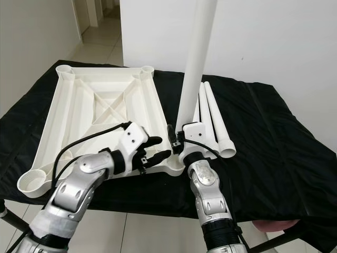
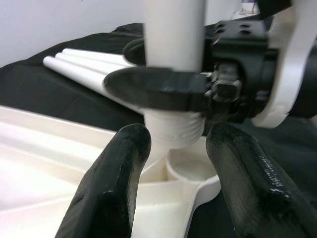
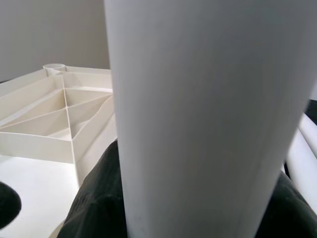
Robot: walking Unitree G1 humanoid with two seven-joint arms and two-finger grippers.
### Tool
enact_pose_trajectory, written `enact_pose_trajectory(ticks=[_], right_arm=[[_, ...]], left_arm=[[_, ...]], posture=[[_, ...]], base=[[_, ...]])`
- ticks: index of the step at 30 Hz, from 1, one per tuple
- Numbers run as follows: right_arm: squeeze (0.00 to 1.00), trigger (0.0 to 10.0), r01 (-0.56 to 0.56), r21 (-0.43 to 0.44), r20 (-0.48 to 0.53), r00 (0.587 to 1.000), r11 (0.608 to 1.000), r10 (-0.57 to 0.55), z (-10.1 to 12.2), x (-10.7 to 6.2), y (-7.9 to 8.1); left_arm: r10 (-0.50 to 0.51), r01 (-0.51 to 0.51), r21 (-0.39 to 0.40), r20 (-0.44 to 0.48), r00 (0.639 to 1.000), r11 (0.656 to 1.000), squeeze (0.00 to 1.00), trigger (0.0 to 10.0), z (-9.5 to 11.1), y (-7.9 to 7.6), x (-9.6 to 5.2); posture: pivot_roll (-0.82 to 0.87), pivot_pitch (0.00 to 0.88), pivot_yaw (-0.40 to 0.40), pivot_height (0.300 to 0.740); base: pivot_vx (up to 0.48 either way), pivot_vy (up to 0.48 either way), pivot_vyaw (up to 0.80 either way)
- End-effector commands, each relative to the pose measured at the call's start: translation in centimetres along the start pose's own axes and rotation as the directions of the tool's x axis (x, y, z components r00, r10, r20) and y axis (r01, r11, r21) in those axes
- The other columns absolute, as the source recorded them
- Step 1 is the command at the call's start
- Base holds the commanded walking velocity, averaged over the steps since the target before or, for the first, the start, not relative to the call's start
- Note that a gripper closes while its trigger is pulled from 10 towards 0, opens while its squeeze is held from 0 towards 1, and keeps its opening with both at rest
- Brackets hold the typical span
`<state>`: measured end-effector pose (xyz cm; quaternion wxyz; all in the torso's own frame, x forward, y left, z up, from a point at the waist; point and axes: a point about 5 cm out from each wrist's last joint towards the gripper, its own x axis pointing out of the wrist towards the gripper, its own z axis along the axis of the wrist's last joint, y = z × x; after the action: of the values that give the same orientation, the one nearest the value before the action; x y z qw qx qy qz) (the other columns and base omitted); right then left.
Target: Building children table
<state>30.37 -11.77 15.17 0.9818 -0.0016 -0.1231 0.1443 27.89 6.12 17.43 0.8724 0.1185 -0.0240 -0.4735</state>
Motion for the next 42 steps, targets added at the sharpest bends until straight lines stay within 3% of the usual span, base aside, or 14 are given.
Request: enact_pose_trajectory(ticks=[1,3,10,16,22,25,29,42], right_arm=[[0.0,10.0,-0.019,0.008,0.037,0.999,1.0,0.019,0.4,-0.3,0.1],[0.0,10.0,-0.031,0.022,0.042,0.999,0.999,0.03,0.5,-0.4,0.2],[0.0,10.0,-0.025,0.037,0.01,1.0,0.999,0.025,-0.3,-1.0,0.0],[0.0,10.0,-0.002,0.117,-0.097,0.995,0.993,0.013,-3.5,-2.0,-0.4],[0.0,10.0,-0.012,0.138,-0.139,0.99,0.99,0.031,-4.5,-2.2,-0.2],[0.0,10.0,-0.044,0.13,-0.144,0.988,0.991,0.062,-4.6,-2.1,0.2],[0.0,10.0,-0.147,0.047,-0.144,0.978,0.988,0.152,-4.6,-2.0,1.1],[0.0,10.0,-0.247,-0.035,-0.155,0.959,0.968,0.239,-5.1,-2.9,1.2]], left_arm=[[0.096,-0.096,0.008,0.023,0.995,0.995,0.0,10.0,0.1,0.4,-0.5],[0.091,-0.092,0.015,0.026,0.995,0.996,0.0,10.0,0.0,0.3,-0.8],[0.018,-0.016,-0.09,0.022,1.0,0.996,0.0,10.0,-0.8,-0.8,-2.2],[-0.058,0.058,-0.07,0.003,0.998,0.996,0.0,10.0,-1.2,-2.2,-2.9],[-0.07,0.07,-0.068,0.015,0.997,0.995,0.0,10.0,-0.8,-2.4,-3.3],[-0.037,0.038,-0.08,0.008,0.999,0.996,0.0,10.0,-0.9,-2.0,-3.4],[-0.034,0.035,-0.078,0.015,0.999,0.996,0.0,10.0,-0.5,-2.0,-3.4],[-0.021,0.022,-0.097,0.02,1.0,0.995,0.0,10.0,-0.4,-2.3,-3.5]], posture=[[0.0,0.0,-0.083,0.74],[0.0,0.0,-0.085,0.74],[0.0,0.0,-0.095,0.74],[0.01,0.0,-0.1,0.74],[0.01,0.0,-0.1,0.74],[0.02,0.0,-0.102,0.74],[0.03,0.0,-0.103,0.74],[0.03,0.0,-0.104,0.74]], base=[[0.0,0.0,0.0],[0.0,0.0,0.0],[0.0,0.0,0.0],[0.0,0.0,0.0],[0.0,0.0,0.0],[0.0,0.0,0.0],[0.0,0.0,0.0],[0.0,0.0,0.0]])
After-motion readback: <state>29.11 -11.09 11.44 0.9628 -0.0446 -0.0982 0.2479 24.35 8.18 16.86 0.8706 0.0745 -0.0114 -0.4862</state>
